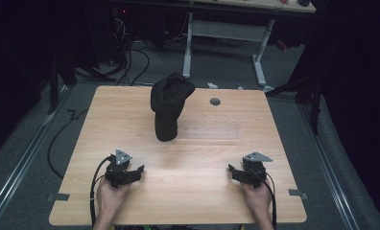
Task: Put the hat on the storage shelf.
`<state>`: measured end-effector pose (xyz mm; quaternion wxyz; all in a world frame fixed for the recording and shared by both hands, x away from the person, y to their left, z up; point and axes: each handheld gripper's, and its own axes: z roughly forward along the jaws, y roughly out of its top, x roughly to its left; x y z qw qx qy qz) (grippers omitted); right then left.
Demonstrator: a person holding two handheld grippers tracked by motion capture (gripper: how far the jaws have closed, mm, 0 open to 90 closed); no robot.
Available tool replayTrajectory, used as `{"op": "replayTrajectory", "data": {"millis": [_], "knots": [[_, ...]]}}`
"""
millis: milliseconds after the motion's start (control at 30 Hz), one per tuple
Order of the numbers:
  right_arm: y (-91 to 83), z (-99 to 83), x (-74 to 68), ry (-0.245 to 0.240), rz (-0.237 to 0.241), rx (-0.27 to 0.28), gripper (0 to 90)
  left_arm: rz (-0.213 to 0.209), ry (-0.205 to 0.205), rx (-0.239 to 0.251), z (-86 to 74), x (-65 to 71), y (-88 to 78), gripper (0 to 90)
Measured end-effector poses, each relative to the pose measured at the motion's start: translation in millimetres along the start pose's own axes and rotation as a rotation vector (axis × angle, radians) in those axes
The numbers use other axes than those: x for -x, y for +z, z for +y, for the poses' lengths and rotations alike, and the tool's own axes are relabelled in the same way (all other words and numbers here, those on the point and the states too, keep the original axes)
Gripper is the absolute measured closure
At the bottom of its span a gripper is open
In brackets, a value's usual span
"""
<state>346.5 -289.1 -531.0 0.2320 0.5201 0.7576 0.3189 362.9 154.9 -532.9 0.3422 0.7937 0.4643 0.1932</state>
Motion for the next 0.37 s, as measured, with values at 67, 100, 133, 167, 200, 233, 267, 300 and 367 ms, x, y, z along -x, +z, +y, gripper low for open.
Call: {"op": "replayTrajectory", "data": {"millis": [67, 100, 133, 167, 200, 233, 267, 300, 367], "knots": [[0.0, 0.0, -0.1, 0.001, 0.0, 0.0, 33.0, 0.001, -0.006, 0.015, -2.1, 1.5, 0.0, 31.2], [0.0, 0.0, 0.0, 0.0, 0.0, 0.0, 33.0, 0.0, -0.006, 0.029, -3.7, 1.7, 0.3, 31.2], [0.0, 0.0, -0.1, 0.001, 0.0, 0.0, 33.0, -0.002, -0.005, 0.03, -4.1, 1.4, 0.2, 31.2], [0.0, 0.0, -0.1, 0.001, 0.0, 0.0, 33.0, -0.002, -0.006, 0.03, -4.1, 1.4, 0.2, 31.2], [0.0, 0.0, 0.0, 0.0, 0.0, 0.0, 33.0, -0.002, -0.006, 0.03, -4.1, 1.4, 0.2, 31.2], [0.0, 0.0, 0.0, 0.0, 0.0, 0.0, 33.0, -0.001, -0.006, 0.03, -4.1, 1.5, 0.2, 31.2], [0.0, 0.0, 0.0, 0.0, 0.0, 0.0, 33.0, -0.001, -0.006, 0.03, -4.1, 1.5, 0.2, 31.2], [0.0, 0.0, 0.0, 0.0, 0.0, 0.0, 33.0, -0.001, -0.007, 0.03, -4.1, 1.5, 0.1, 31.2], [0.0, 0.0, -0.1, 0.001, 0.0, 0.0, 33.0, -0.001, -0.007, 0.03, -4.1, 1.5, 0.1, 31.1]]}}
